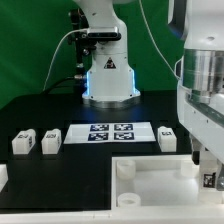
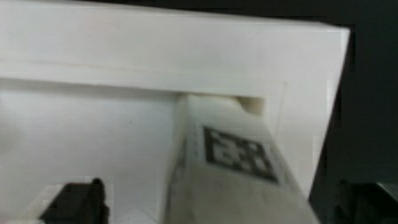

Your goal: Assemble one leg

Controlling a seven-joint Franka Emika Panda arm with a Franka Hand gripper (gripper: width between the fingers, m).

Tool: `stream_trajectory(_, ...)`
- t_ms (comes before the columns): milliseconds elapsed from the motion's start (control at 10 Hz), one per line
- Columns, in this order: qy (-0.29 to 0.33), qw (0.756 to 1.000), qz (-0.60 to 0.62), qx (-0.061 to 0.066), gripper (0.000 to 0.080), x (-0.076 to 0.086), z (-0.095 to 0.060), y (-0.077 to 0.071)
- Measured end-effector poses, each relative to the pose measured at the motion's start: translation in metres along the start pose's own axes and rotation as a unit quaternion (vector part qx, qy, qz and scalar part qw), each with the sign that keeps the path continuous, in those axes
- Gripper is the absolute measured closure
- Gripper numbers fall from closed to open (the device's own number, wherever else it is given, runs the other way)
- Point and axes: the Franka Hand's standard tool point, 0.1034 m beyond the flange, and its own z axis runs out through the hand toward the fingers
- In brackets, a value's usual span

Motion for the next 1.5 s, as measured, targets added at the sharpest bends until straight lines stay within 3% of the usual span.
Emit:
stream_trajectory(300,0.008,0.987,-0.163,-0.003,0.0151,0.003,0.001,0.001)
stream_trajectory(500,0.023,0.932,-0.362,-0.002,0.0151,0.004,-0.004,-0.006)
stream_trajectory(600,0.028,0.892,-0.451,0.002,0.0151,0.006,-0.004,-0.008)
stream_trajectory(800,0.046,0.833,-0.551,0.019,0.0151,0.012,-0.005,-0.011)
stream_trajectory(900,0.053,0.799,-0.598,0.016,0.0151,0.019,-0.004,-0.011)
stream_trajectory(1000,0.056,0.784,-0.618,0.012,0.0151,0.020,-0.004,-0.011)
stream_trajectory(1200,0.056,0.808,-0.587,0.014,0.0160,0.021,-0.003,-0.011)
stream_trajectory(1300,0.054,0.820,-0.569,0.015,0.0321,0.020,-0.003,-0.011)
stream_trajectory(1400,0.053,0.854,-0.517,0.018,0.0321,0.020,-0.003,-0.011)
stream_trajectory(1500,0.052,0.875,-0.481,0.020,0.0508,0.020,-0.003,-0.011)
